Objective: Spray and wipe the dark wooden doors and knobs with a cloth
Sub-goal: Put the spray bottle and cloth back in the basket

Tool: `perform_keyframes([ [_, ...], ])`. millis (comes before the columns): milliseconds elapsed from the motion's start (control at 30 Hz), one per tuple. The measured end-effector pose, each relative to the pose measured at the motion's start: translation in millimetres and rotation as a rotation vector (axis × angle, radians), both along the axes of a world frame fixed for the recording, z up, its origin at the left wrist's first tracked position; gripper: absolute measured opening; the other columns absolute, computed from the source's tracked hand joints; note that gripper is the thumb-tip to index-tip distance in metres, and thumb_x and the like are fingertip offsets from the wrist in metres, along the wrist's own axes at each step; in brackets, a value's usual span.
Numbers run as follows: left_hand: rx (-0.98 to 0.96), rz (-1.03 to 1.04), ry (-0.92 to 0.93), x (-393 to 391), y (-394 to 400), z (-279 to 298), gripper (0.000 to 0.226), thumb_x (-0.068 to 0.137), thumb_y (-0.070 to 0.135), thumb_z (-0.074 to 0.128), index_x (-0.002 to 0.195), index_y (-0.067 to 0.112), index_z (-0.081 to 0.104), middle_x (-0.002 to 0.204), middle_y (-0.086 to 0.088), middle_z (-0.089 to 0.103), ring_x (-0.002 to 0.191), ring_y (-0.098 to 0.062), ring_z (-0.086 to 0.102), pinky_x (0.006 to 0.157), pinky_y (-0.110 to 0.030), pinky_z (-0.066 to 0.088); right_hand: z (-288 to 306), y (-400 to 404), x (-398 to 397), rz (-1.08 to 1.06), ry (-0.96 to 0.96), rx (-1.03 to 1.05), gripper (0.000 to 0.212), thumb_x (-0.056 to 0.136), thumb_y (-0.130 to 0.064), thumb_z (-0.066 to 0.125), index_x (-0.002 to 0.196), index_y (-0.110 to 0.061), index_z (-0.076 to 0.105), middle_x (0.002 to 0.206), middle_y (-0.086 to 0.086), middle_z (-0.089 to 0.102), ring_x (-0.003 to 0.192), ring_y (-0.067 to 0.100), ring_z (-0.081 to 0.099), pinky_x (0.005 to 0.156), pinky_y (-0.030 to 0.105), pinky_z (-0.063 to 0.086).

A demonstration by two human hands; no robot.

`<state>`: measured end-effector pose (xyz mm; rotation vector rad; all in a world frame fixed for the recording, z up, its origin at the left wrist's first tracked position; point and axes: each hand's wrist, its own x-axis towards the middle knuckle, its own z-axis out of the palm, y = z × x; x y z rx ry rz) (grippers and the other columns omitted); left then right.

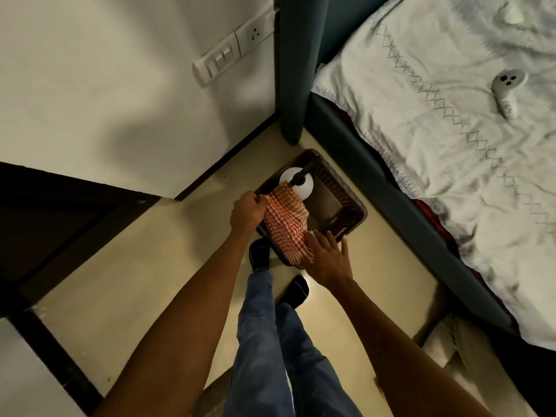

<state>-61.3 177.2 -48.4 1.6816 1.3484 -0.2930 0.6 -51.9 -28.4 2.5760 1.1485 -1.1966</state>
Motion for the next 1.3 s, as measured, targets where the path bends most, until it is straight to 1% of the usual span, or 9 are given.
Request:
perform_keyframes([
  [100,0.052,-0.005,-0.001,-0.2,1.2,-0.8,0.026,0.103,0.031,0.056,0.091,0.009,0.062,0.095,-0.012,0.071,0.085,-0.027,0.067,0.071,-0.035,0.051,-6.5,11.9,-4.6,-0.034,-0.043,0.101,0.081,0.097,-0.064,0.046,0.161,-0.022,0.017,0.167,0.007,0.021,0.155,0.032,0.014,0.123,0.055,-0.012],
  [200,0.067,0.058,-0.039,-0.8,4.4,0.6,0.024,0.103,0.028,0.056,0.094,0.008,0.065,0.095,-0.013,0.072,0.082,-0.024,0.067,0.067,-0.031,0.049,-12.6,41.4,-1.2,-0.310,0.160,0.211,0.089,0.095,-0.058,0.058,0.161,-0.021,0.011,0.166,0.010,0.022,0.150,0.034,0.026,0.122,0.054,0.024],
  [333,0.032,0.179,-0.124,-7.8,12.7,-1.1,0.017,0.105,0.028,0.056,0.104,0.012,0.063,0.102,-0.011,0.072,0.085,-0.026,0.071,0.060,-0.029,0.052,-31.6,72.8,4.4,-0.318,0.338,0.191,0.093,0.090,-0.046,0.068,0.160,-0.030,0.010,0.161,0.009,0.034,0.138,0.034,0.045,0.110,0.049,0.044],
  [633,-0.024,0.169,-0.089,-7.4,9.6,-3.7,0.017,0.103,0.032,0.057,0.109,0.016,0.059,0.109,-0.011,0.071,0.092,-0.026,0.070,0.076,-0.042,0.060,-31.4,55.2,19.6,-0.229,0.306,0.048,0.061,0.097,-0.039,0.059,0.150,-0.019,0.038,0.141,0.012,0.057,0.121,0.032,0.058,0.099,0.040,0.049],
  [800,0.513,-0.550,-0.180,-12.6,9.1,-1.3,0.026,0.096,0.024,0.054,0.115,0.009,0.064,0.119,-0.013,0.062,0.104,-0.030,0.059,0.078,-0.038,0.049,-18.6,51.4,15.9,-0.118,0.160,-0.016,0.066,0.097,-0.049,0.054,0.154,-0.021,0.033,0.146,0.012,0.053,0.129,0.035,0.053,0.106,0.044,0.044],
  [900,0.569,-1.067,-0.253,-8.0,24.0,-8.7,0.050,0.092,0.050,0.048,0.113,0.011,0.071,0.117,-0.011,0.070,0.108,-0.036,0.061,0.091,-0.045,0.044,-13.7,48.7,8.3,-0.103,0.120,-0.019,0.072,0.097,-0.050,0.054,0.156,-0.019,0.027,0.151,0.013,0.049,0.135,0.035,0.048,0.114,0.045,0.034],
  [1033,0.621,-1.545,0.049,5.9,45.0,-3.7,0.062,0.087,0.052,0.074,0.135,0.016,0.062,0.136,-0.008,0.067,0.143,-0.035,0.043,0.121,-0.059,0.021,-11.9,30.3,-6.5,-0.071,-0.030,0.009,0.068,0.097,-0.053,0.054,0.151,-0.019,0.033,0.153,0.010,0.047,0.150,0.030,0.029,0.123,0.057,-0.003],
  [1200,0.846,-1.709,0.330,18.7,42.2,4.2,0.046,0.093,0.030,0.071,0.137,0.019,0.062,0.142,-0.006,0.063,0.155,-0.035,0.027,0.127,-0.058,0.006,-14.5,2.9,-14.0,-0.048,-0.066,-0.005,0.056,0.101,-0.054,0.048,0.150,-0.028,0.039,0.156,-0.001,0.046,0.155,0.030,0.014,0.119,0.060,-0.013],
  [1300,0.852,-1.685,0.379,19.7,38.4,5.8,0.043,0.095,0.031,0.067,0.135,0.018,0.063,0.147,-0.008,0.057,0.151,-0.036,0.031,0.126,-0.055,0.016,-13.4,-0.1,-14.6,-0.095,-0.087,0.002,0.059,0.099,-0.057,0.050,0.151,-0.029,0.041,0.157,0.002,0.042,0.154,0.030,0.015,0.120,0.061,-0.007],
])
